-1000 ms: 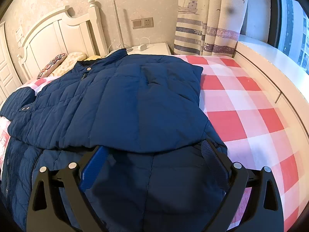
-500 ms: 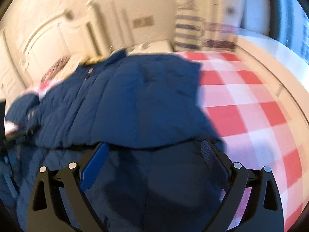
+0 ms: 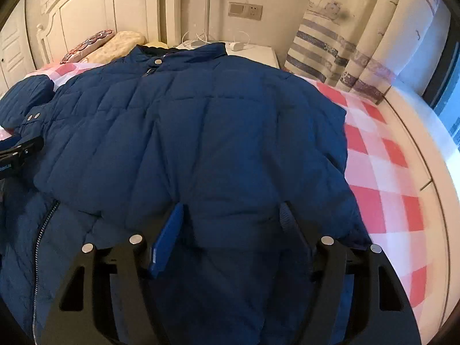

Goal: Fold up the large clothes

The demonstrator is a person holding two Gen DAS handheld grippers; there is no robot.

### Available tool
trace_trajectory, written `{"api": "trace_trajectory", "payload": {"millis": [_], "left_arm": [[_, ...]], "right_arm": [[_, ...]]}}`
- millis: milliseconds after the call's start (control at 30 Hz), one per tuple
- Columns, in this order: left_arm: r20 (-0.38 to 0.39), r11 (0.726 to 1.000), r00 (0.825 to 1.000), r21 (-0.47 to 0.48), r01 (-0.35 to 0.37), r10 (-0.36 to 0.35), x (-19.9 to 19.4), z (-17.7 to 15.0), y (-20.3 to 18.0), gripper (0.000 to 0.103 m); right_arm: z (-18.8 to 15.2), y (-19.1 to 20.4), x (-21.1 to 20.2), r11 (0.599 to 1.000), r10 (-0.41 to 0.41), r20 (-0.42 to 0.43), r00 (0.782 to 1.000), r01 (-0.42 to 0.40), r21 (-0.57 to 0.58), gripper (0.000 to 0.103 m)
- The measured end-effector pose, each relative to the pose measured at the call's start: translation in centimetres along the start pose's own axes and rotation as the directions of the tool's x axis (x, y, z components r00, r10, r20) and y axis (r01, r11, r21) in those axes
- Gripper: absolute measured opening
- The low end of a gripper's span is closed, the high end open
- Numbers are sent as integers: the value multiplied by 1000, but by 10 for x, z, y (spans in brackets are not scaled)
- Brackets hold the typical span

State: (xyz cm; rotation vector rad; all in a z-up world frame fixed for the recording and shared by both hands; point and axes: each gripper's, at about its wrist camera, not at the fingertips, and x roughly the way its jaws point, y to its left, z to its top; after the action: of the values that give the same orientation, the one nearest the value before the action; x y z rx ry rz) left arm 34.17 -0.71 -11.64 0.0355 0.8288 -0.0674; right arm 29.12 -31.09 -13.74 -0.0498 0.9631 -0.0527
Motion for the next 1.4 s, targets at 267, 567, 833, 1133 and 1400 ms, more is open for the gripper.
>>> {"api": "trace_trajectory", "payload": {"millis": [267, 567, 833, 1133, 1400], "left_arm": [[19, 999, 1000, -42, 20, -19, -2, 2, 7, 101], [11, 998, 999, -49, 40, -39, 0, 1, 11, 101], [103, 971, 984, -177, 163, -146, -20, 2, 40, 101], [175, 659, 985, -740, 136, -6, -32, 6, 238, 101], [141, 531, 979, -846, 43, 145, -14, 20, 376, 100]], "right_arm": [[59, 14, -29, 1000, 11, 251, 968, -11, -2, 67], [60, 20, 18, 998, 45, 80, 996, -48, 36, 72], [41, 65, 15, 992, 57, 28, 998, -53, -116, 86], [12, 50, 3, 996, 57, 68, 996, -52, -76, 87], [12, 48, 5, 997, 51, 83, 995, -46, -55, 88]]}}
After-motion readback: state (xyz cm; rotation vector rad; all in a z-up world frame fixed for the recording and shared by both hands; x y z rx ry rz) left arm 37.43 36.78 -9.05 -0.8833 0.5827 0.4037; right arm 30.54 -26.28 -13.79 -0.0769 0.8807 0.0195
